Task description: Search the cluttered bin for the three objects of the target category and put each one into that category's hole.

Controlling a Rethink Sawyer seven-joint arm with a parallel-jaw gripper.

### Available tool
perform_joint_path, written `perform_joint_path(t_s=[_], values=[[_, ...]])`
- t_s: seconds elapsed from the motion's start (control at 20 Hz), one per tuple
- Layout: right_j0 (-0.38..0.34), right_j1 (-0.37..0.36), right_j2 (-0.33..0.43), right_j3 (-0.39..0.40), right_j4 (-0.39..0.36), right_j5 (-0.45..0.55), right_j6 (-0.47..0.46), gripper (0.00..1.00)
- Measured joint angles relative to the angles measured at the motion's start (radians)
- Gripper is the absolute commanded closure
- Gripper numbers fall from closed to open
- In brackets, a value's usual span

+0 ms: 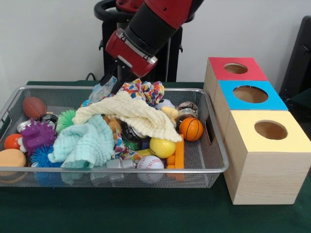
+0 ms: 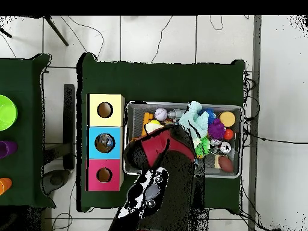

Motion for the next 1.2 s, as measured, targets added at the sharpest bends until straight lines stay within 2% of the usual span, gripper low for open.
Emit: perform_joint_path(t_s=[1.2], values=[[0.041,-0.077,0.004,0.007,0.102,0.174,0.0,1.0]])
